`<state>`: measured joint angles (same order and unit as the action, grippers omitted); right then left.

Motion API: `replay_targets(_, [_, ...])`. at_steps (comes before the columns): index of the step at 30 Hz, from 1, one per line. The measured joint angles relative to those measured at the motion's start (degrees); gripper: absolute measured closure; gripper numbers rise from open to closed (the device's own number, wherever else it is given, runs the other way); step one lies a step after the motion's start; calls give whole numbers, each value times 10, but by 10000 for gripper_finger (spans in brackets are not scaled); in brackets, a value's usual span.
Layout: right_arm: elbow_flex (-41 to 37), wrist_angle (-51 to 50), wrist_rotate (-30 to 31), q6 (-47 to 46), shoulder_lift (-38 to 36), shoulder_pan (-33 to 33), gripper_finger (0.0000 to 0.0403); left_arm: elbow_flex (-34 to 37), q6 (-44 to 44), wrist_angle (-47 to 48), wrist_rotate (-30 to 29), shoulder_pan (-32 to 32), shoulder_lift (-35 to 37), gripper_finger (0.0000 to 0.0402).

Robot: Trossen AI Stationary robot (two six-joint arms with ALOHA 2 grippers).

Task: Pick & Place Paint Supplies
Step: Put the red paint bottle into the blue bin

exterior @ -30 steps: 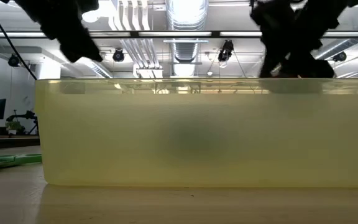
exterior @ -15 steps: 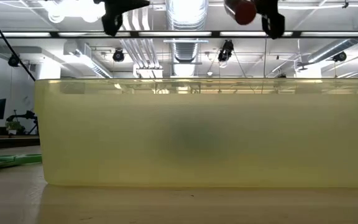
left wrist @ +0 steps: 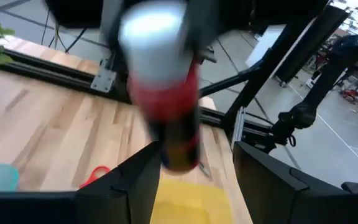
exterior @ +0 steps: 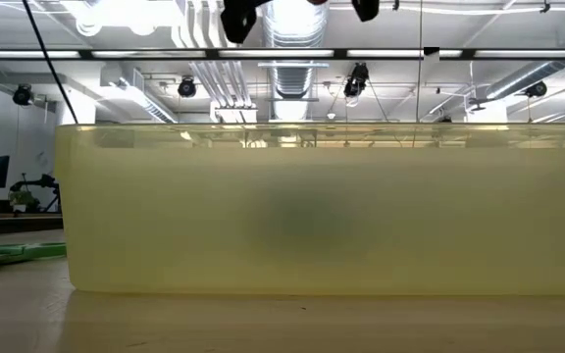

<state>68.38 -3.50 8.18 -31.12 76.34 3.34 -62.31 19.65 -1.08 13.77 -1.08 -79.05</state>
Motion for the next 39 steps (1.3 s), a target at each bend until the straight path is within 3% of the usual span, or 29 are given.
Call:
replay_targets(5, [34,-66,-37,18,26,-1,295,-7,1,14,-1,-2,3,193])
replay_targets(22, [100,-41,-74,52,100,-9,295,-7,18,4,2,-3,1,194])
replay_targets(31, [100,-34,-69,52,95,-10,295,-7,18,17,14,-3,1,268])
replay_targets(39, [100,-37,-82,55,94,-11,295,-7,17,20,24,-3,1,270])
